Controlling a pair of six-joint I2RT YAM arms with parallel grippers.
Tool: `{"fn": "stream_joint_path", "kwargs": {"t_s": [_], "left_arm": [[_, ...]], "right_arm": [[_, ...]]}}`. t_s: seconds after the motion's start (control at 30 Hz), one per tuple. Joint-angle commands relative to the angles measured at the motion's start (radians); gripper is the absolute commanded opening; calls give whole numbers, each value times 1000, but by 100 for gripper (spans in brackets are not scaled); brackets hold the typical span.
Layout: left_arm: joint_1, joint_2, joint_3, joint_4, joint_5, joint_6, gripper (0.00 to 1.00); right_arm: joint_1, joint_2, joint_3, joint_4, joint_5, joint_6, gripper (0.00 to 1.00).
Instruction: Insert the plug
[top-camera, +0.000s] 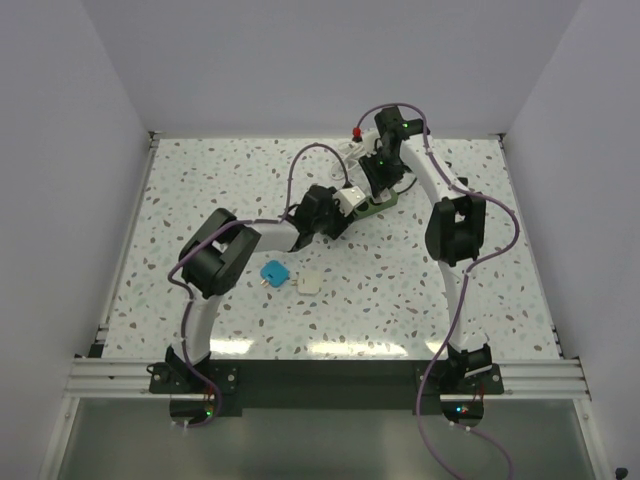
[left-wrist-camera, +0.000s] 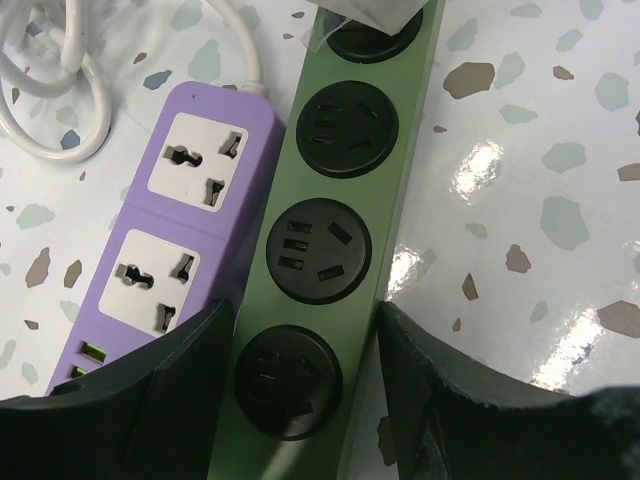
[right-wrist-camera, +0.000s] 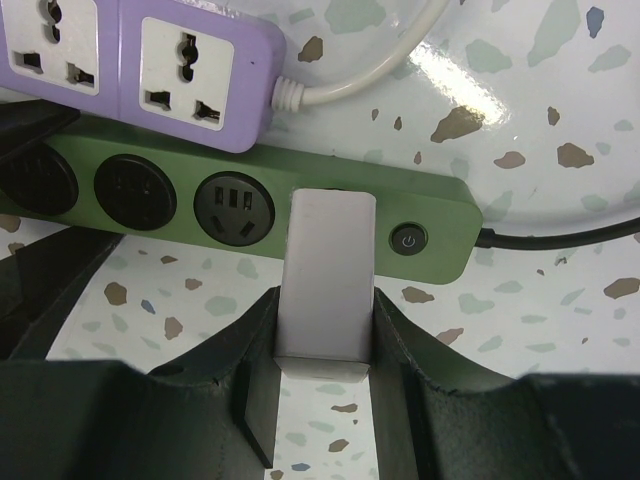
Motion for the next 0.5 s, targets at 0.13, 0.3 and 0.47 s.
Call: {"fn": "stream_joint_path", "kwargs": {"t_s": [0.13, 0.3, 0.47], "left_arm": [[-35, 49, -28, -105, 193, 1, 10], [-77, 15, -87, -83, 211, 15, 0], [-137, -17, -145, -45, 202, 29, 0]], "right_arm": [[26, -31, -35, -51, -108, -14, 0], [29, -42, -58, -80, -98, -14, 0], [26, -68, -115, -91, -88, -14, 0]]}}
